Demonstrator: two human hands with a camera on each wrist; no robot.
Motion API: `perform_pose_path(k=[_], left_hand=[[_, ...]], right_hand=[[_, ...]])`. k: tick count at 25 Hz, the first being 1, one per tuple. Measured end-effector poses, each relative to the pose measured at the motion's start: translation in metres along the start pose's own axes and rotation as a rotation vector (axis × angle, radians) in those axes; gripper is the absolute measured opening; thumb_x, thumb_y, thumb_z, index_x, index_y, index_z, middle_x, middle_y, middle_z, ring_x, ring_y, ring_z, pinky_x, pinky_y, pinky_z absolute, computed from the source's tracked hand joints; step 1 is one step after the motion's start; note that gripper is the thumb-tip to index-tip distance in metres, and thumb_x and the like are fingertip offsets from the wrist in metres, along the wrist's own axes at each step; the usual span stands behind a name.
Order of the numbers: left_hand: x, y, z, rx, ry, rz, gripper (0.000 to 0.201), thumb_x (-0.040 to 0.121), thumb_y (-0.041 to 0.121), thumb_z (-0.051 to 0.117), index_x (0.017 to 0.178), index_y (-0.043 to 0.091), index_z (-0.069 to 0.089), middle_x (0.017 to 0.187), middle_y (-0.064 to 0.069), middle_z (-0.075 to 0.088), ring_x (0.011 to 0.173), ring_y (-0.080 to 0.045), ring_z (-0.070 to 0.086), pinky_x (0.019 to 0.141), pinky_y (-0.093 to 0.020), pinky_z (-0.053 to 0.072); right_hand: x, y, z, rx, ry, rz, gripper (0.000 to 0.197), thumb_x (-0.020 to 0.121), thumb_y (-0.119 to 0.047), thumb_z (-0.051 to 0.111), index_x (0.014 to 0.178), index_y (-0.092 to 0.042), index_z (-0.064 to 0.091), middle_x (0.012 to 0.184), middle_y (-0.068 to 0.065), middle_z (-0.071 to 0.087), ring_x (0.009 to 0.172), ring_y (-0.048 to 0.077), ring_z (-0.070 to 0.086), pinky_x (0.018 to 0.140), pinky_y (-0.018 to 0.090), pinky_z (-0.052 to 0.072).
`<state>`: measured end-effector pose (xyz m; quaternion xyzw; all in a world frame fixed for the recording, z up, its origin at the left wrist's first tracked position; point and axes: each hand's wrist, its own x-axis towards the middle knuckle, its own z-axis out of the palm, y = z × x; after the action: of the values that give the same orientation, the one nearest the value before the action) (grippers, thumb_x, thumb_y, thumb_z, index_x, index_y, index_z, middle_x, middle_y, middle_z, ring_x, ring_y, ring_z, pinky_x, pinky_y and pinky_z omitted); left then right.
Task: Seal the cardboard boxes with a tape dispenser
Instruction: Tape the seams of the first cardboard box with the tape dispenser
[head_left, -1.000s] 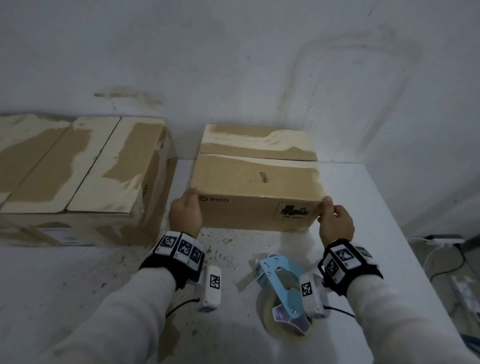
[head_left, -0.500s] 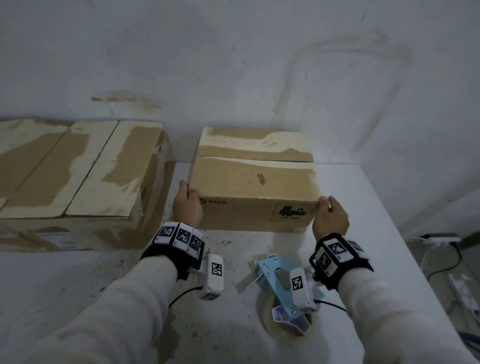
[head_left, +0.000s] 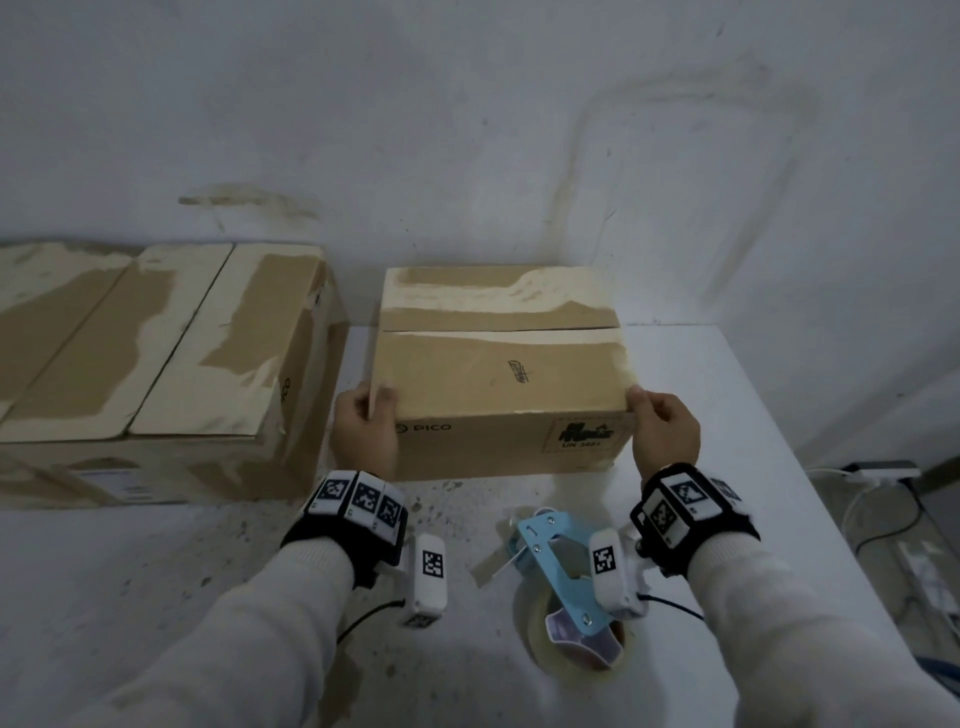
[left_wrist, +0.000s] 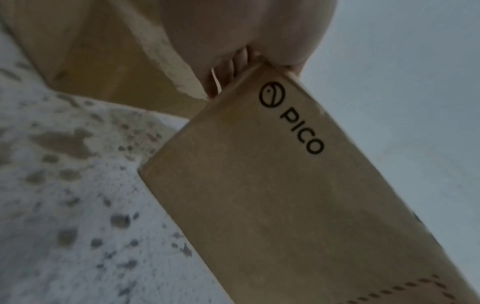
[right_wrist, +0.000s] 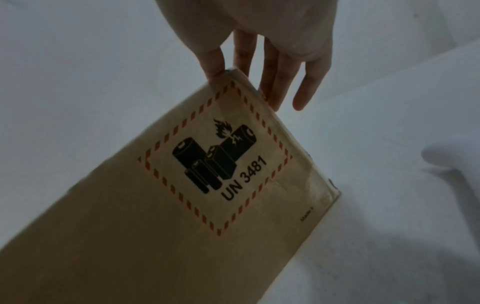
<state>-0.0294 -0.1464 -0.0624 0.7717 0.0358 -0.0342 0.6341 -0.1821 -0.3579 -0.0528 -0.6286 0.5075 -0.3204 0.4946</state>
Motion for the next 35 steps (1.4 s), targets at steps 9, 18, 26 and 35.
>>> perform_pose_path(k=[9,18,26,35], left_hand=[[0.009,0.002,-0.007,0.017,-0.164,0.002,0.037,0.099,0.023,0.040,0.133,0.014,0.051,0.133,-0.007,0.054,0.120,-0.025,0.049,0.101,-0.033,0.039],[0.030,0.048,0.027,0.778,-0.534,0.524,0.064,0.098,0.039,0.036,0.150,0.012,0.012,0.160,-0.003,0.005,0.147,-0.018,0.001,0.120,-0.038,0.006],[0.036,0.044,0.059,1.186,-0.730,0.619,0.070,0.095,0.056,0.014,0.151,0.015,0.006,0.160,-0.003,0.000,0.148,-0.018,-0.004,0.120,-0.040,-0.002],[0.063,0.035,0.014,1.105,-0.615,0.454,0.083,0.088,0.067,0.025,0.152,0.019,0.004,0.160,0.003,-0.008,0.147,-0.022,-0.007,0.120,-0.041,0.003]], right_hand=[[0.001,0.008,0.008,0.122,-0.054,0.052,0.038,0.092,-0.030,0.050,0.130,-0.025,0.050,0.117,0.006,0.061,0.108,0.022,0.057,0.099,0.041,0.045],[-0.009,-0.060,0.055,-0.906,-0.429,-0.630,0.050,0.093,-0.033,0.040,0.141,-0.018,0.034,0.156,0.006,0.023,0.144,0.024,0.016,0.112,0.049,0.019],[-0.003,-0.058,0.106,-1.193,-0.834,-0.745,0.062,0.097,-0.038,0.020,0.151,-0.017,-0.002,0.160,0.001,-0.007,0.147,0.018,-0.009,0.117,0.046,-0.005],[0.047,-0.042,0.038,-1.197,-0.633,-0.607,0.084,0.084,-0.072,0.011,0.151,-0.023,0.000,0.160,-0.005,-0.006,0.147,0.012,-0.006,0.117,0.045,-0.001]])
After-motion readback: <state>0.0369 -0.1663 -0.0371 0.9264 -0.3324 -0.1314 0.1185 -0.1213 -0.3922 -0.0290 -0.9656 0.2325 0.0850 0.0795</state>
